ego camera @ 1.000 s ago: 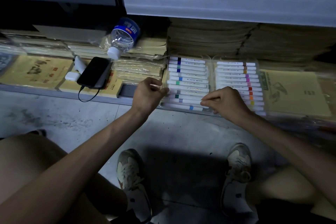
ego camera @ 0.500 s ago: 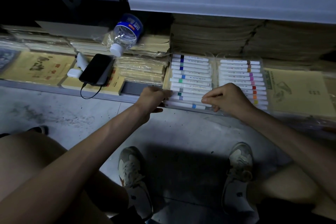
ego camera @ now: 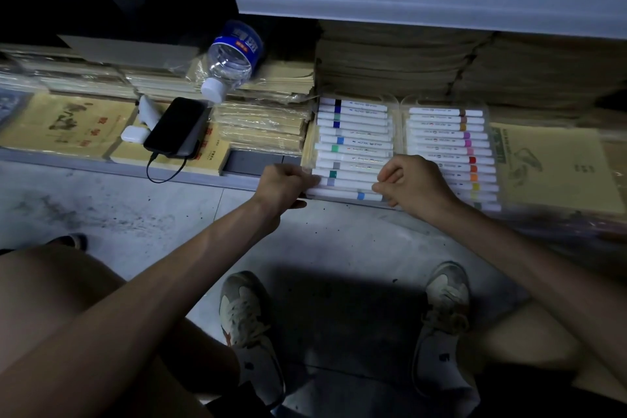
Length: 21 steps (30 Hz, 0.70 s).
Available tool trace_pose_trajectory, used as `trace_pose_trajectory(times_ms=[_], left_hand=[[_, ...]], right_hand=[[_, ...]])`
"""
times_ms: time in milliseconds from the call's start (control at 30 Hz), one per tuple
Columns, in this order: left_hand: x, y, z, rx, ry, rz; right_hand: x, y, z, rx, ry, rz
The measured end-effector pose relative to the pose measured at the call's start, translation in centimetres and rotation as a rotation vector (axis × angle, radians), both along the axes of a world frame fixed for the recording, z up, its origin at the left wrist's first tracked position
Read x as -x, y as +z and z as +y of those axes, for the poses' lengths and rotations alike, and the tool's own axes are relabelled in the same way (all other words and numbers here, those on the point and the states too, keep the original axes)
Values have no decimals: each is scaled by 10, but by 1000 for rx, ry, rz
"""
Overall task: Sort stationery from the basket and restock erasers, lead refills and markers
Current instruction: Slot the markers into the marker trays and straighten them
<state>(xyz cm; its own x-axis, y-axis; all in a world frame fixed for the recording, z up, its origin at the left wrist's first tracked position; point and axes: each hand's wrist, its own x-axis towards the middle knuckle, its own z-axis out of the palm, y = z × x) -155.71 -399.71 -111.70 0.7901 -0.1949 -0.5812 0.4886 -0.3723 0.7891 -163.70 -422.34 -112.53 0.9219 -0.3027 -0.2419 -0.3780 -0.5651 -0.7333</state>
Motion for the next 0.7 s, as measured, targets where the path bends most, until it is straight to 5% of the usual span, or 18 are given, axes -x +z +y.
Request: trace_pose_trajectory(times_ms=[700], left_hand=[[-5,-2,-8,-3,104,85]], right_hand=[[-2,10,0,90,-68,39]])
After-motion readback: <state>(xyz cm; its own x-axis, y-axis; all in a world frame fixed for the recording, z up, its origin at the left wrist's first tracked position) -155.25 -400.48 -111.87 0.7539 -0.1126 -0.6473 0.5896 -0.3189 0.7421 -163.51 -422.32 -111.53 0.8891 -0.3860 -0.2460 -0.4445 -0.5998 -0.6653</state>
